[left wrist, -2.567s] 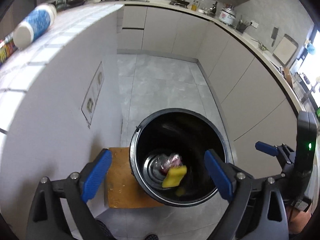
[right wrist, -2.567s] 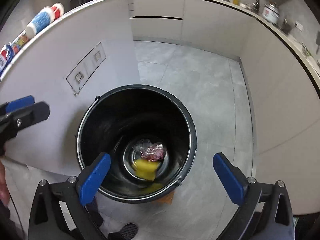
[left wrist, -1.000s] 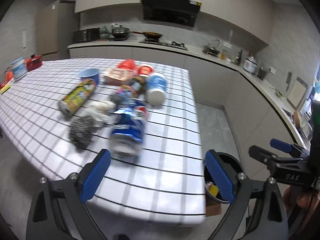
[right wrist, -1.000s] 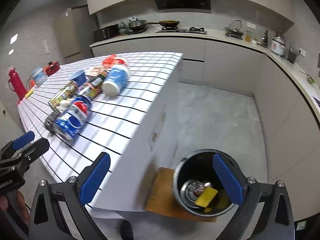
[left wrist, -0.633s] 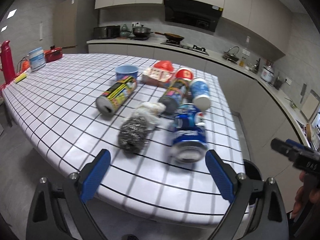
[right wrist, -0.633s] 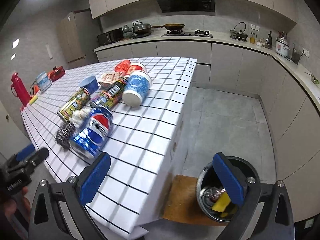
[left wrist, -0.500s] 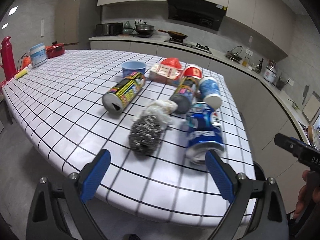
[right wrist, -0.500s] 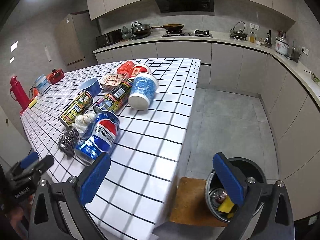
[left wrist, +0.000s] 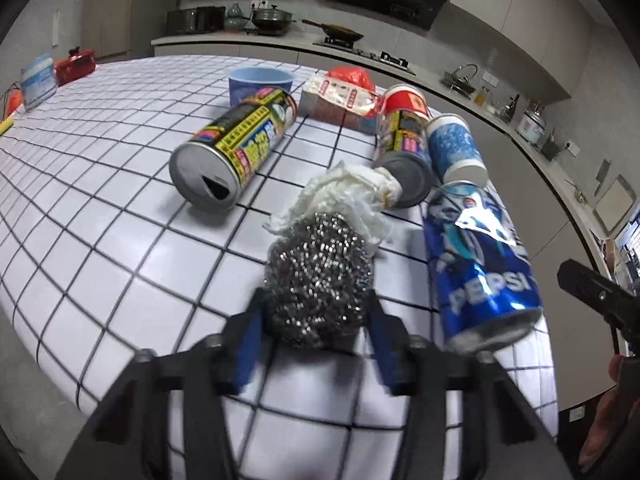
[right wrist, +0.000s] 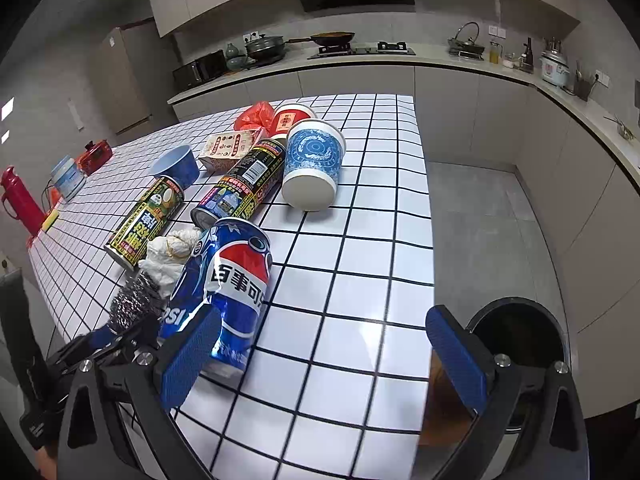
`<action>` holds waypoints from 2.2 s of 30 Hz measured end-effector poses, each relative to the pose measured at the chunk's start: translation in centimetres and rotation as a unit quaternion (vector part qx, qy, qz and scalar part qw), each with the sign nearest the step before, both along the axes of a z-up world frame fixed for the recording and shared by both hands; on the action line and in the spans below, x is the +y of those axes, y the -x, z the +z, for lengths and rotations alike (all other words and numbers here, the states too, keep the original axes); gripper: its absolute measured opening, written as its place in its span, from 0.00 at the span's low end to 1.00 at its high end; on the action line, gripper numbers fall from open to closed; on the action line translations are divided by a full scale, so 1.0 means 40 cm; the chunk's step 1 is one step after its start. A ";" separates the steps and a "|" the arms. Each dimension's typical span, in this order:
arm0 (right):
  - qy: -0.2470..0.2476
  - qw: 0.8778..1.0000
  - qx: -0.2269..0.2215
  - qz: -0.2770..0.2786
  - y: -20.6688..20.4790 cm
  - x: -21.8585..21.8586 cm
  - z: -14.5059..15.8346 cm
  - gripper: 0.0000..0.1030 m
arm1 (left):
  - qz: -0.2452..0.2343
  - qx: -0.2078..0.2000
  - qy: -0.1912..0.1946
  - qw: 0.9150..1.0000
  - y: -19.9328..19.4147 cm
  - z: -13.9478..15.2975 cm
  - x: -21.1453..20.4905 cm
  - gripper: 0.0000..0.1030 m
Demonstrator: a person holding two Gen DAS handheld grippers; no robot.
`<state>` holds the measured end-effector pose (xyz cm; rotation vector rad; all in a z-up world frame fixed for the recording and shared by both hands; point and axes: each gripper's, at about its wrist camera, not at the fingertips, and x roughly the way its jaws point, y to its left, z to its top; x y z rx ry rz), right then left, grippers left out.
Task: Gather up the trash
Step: 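Grasp the steel wool with the left tool while the right tool grasps the Pepsi can, then carry the steel wool and Pepsi can in both tools over the bin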
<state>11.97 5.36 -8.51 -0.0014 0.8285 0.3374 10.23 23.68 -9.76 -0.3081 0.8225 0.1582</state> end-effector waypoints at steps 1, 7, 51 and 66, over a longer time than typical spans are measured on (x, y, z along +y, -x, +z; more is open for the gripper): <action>-0.003 1.000 0.002 0.001 -0.004 0.010 -0.002 1.00 | 0.002 0.001 -0.003 1.000 -0.002 0.002 0.012 0.44; -0.011 1.000 0.002 0.010 -0.024 0.081 -0.004 1.00 | 0.033 0.002 -0.012 0.999 0.029 0.002 0.095 0.44; 0.011 1.000 0.026 -0.001 -0.015 0.015 -0.036 0.68 | -0.006 -0.031 -0.028 0.999 0.056 0.082 -0.046 0.42; 0.011 0.999 0.009 -0.047 -0.017 -0.117 0.010 0.68 | -0.067 -0.054 -0.023 0.996 0.001 0.136 -0.182 0.42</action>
